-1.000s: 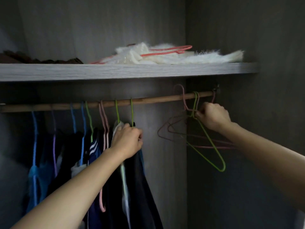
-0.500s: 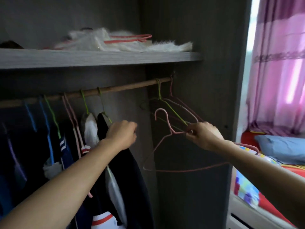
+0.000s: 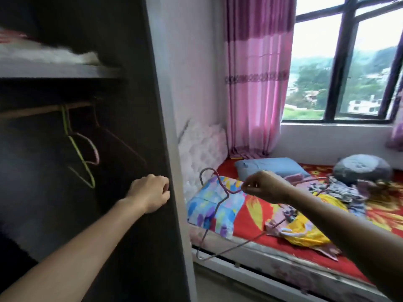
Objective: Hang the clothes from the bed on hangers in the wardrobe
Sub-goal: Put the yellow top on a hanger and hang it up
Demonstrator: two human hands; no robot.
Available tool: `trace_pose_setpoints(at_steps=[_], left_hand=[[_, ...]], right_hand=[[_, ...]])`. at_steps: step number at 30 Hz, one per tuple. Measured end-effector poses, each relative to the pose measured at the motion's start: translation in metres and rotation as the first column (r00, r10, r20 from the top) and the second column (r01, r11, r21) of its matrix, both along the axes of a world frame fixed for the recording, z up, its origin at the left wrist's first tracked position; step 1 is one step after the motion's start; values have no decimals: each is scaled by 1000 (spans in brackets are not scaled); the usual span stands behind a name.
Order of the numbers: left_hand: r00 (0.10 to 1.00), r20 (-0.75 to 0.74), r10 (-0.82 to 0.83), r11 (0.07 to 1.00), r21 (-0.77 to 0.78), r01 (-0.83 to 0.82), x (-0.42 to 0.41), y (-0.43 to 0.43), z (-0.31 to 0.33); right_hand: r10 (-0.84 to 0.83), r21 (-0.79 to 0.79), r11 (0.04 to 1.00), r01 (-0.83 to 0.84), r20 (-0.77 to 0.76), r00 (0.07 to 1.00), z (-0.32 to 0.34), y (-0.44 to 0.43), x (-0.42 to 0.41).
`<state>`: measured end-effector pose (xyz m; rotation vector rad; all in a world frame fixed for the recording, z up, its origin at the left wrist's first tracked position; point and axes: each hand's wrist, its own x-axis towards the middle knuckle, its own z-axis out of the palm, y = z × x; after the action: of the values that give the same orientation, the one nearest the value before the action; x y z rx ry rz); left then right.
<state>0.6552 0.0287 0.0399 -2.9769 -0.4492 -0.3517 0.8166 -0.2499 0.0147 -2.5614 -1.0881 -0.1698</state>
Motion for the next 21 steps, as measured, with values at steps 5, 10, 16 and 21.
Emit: trace_pose_setpoints(at_steps=[5,10,16,21], left_hand=[[993,-57,-102,991,-88,96,89,-101,-45],[969,-142,-202,972,-150,181,169,-185,-72],[937,-162,-310,944,-167,283,279,-234,-89],[900,-169,-401,912,-170,374,390,-250,-108]], right_hand=[[-225,-22,974,225,-23,974,-21,-136,67],[-437,25,898,439,-69,897,-30,-238,114],[-578,81,799,596,-171,798,-53,-311,184],[-639,126,717,685,-273,719,-75,-342,256]])
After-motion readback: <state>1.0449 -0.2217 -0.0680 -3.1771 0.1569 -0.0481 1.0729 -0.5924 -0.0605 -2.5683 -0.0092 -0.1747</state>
